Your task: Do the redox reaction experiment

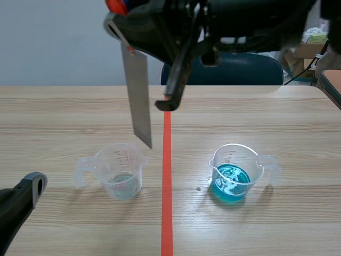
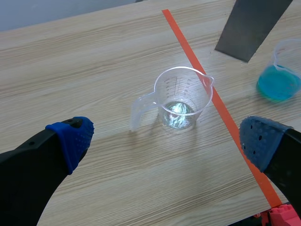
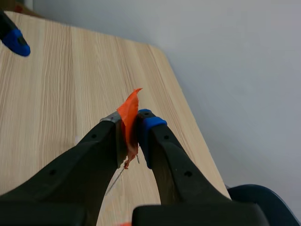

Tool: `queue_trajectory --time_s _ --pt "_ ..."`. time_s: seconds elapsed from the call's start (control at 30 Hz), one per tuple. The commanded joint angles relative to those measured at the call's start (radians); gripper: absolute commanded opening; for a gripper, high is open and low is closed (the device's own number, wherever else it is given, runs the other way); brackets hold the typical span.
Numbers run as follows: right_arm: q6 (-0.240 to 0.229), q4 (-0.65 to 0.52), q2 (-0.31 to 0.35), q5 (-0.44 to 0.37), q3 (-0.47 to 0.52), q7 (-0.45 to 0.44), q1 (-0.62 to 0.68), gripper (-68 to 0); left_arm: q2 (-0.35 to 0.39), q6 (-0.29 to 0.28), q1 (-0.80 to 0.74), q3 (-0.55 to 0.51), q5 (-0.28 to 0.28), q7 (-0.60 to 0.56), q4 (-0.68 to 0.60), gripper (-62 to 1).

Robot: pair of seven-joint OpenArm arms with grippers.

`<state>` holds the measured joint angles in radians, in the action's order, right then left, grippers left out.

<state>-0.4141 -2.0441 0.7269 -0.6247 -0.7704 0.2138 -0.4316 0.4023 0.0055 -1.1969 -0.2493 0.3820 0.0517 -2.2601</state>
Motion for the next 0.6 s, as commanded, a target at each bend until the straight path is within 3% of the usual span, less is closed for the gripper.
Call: queue_trajectory --time_s 0.0,0.17,0.33,0.57 --pt "-0.017 -0.006 0.042 -0.021 0.023 -0.043 -0.011 -66.9 0.000 -0.001 0.000 0.002 -0.002 -0.014 -0.007 1.4" --pt "-0.096 -0.006 0.180 -0.042 0.056 -0.134 -0.011 -66.9 0.000 -0.001 0.000 0.002 -0.003 -0.014 -0.007 1.4" --pt "-0.113 0.001 0.298 -0.042 0.061 -0.236 -0.011 -66.9 0.000 -0.001 0.000 0.002 -0.005 -0.014 -0.007 1.4" --pt "-0.230 0.086 0.389 -0.042 0.064 -0.393 -0.011 -66.9 0.000 -0.001 0.000 0.002 -0.005 -0.014 -0.007 1.4"
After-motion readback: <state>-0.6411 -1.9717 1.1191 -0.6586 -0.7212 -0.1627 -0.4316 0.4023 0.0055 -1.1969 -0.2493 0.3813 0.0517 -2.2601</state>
